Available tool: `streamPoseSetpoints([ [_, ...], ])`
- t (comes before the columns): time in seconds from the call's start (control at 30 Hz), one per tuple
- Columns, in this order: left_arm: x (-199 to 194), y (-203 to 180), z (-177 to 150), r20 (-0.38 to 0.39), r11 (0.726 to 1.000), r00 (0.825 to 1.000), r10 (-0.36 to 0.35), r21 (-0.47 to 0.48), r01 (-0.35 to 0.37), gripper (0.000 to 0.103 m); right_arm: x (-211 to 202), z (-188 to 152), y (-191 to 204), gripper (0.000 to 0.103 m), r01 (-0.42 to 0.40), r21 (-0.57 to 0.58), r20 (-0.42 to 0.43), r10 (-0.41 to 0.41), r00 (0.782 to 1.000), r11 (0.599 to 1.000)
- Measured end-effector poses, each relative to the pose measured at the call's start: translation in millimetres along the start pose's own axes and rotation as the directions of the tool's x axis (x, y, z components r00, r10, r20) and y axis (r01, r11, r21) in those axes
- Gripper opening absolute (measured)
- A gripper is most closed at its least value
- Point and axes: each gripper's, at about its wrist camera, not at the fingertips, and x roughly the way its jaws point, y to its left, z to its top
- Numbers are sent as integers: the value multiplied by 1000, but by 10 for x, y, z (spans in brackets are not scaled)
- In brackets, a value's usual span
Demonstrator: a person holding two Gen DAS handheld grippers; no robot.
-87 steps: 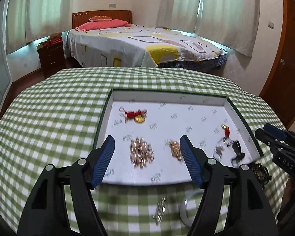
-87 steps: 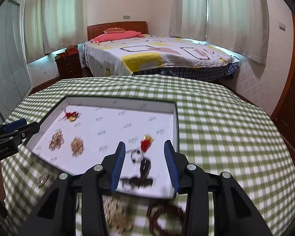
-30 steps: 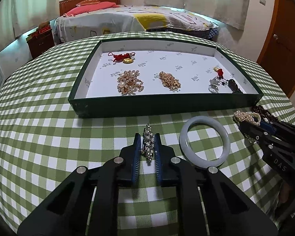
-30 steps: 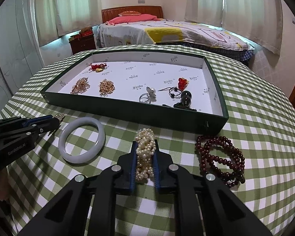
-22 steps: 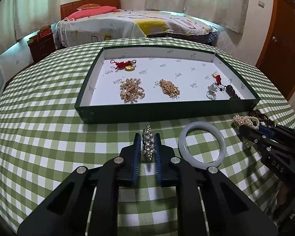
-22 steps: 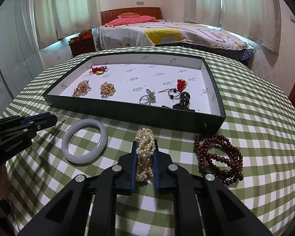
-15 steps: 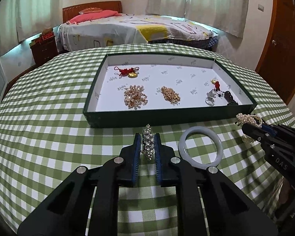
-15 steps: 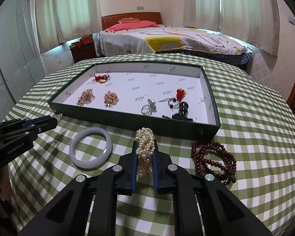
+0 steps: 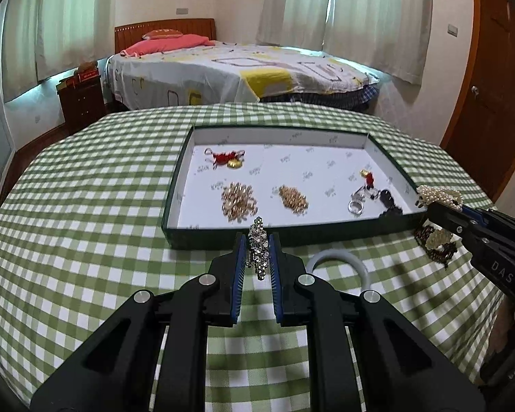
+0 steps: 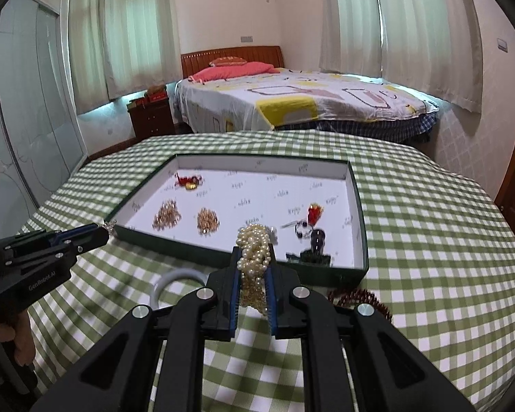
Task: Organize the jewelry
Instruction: 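Carry the brooch into the tray with the left tool while the right tool releases the pearls there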
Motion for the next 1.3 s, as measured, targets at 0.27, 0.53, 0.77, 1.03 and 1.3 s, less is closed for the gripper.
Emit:
streamPoseSetpoints([
  [0.27, 16, -63, 228, 39, 1000, 999, -12, -3, 12, 14, 38, 236, -12, 13, -5, 5, 41, 5, 999, 1000],
  [0.53, 191, -115, 562, 77, 1000, 997, -22, 3, 22, 14, 162, 560, -17, 13, -12, -7, 89, 13, 996, 1000],
  [0.77, 432, -160, 898, 114, 1000, 993, -17, 0, 17, 14, 340, 797, -20, 13, -5, -21, 115, 8, 993, 1000],
  [1.03, 978, -228, 1060, 76, 1000, 997, -12, 7, 11, 14, 730, 910, -61, 13, -13, -16, 91, 15, 996, 1000],
  [1.3, 1607, -211, 929, -92, 999, 995, 44, 32, -42, 14, 1393, 707, -155, 13, 4, 3, -88, -3, 996, 1000],
])
